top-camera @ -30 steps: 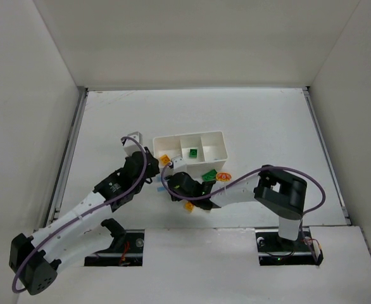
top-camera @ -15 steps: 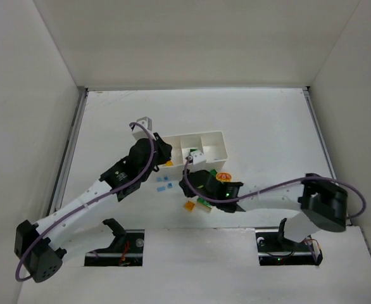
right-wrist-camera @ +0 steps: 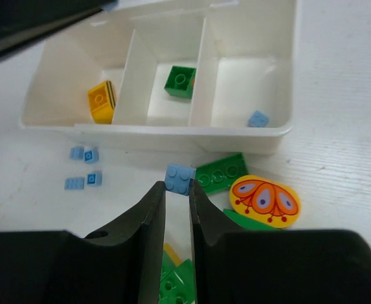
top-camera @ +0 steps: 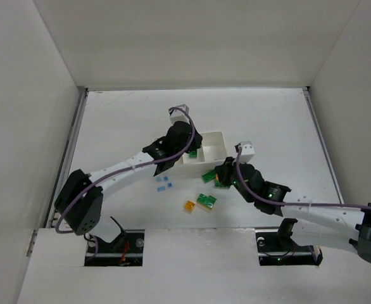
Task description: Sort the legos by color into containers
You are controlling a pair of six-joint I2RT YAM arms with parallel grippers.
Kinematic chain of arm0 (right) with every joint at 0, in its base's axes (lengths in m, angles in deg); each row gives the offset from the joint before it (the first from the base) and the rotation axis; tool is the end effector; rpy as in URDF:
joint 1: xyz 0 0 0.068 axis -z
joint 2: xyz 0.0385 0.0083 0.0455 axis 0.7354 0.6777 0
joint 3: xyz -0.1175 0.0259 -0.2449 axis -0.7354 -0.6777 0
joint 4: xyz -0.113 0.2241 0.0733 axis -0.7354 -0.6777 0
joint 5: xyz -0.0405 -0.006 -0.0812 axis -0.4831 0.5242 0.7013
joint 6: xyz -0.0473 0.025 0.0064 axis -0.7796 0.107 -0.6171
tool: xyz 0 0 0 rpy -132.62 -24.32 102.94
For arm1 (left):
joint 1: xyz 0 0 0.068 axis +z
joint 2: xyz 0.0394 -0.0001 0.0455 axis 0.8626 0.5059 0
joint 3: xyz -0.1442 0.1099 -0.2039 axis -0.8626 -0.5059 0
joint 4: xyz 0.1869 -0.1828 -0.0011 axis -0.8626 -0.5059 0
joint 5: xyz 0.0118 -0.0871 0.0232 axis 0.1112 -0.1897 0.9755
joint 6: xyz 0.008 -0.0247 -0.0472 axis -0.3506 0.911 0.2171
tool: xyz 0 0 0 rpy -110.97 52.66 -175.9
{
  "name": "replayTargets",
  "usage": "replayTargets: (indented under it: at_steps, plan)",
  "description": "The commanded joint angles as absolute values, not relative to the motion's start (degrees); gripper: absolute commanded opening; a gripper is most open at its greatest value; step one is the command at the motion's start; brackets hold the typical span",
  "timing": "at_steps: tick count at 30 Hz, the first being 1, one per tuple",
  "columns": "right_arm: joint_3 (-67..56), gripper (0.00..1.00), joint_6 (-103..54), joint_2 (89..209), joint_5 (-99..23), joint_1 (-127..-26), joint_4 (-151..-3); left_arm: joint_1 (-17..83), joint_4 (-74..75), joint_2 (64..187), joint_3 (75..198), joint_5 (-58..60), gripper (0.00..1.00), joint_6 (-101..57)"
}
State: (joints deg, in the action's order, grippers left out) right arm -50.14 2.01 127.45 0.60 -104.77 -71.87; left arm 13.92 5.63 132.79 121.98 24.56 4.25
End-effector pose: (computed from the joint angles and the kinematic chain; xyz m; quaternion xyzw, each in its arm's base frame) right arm 0.1367 0.1802 0.2352 -0.0270 0.8211 0.2189 0.5265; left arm 0.2408 -0.2330 0.2935 -0.0229 0.8046 -0.3068 0.5079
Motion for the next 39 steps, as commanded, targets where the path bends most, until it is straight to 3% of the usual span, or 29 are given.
replayTargets:
  at_steps: [1, 7, 16, 22, 32, 37, 39]
  plan:
    - [-50.8, 0.22, 2.82, 123.52, 2.9, -103.11, -74.01, 13.52, 10.38, 136.41, 127.23, 21.95, 0.15, 3.49]
    - [-51.15, 0.22, 2.64, 122.37, 2.38, -101.0, -74.19, 12.55, 10.64, 144.15, 131.98, 20.28, 0.19, 3.58]
    - [-46.07, 0.22, -0.17, 130.69, -1.04, -95.99, -68.67, 12.98, 10.29, 144.0, 131.82, 20.8, 0.46, 3.23]
    - [-41.84, 0.22, -0.96, 136.86, -2.37, -94.75, -66.2, 13.69, 10.55, 136.71, 126.46, 23.17, 0.44, 2.0]
    - [-32.44, 0.24, -3.69, 149.52, -3.16, -91.41, -65.4, 10.18, 4.42, 117.11, 105.37, 29.68, 0.39, 1.82]
    - [-29.01, 0.3, -4.65, 153.21, -2.63, -90.45, -65.14, 5.97, -0.43, 109.81, 98.51, 30.91, 0.38, 2.17]
    - [-27.86, 0.38, -4.74, 154.27, -2.54, -90.18, -65.84, 4.12, -1.39, 107.52, 96.4, 30.83, 0.38, 2.44]
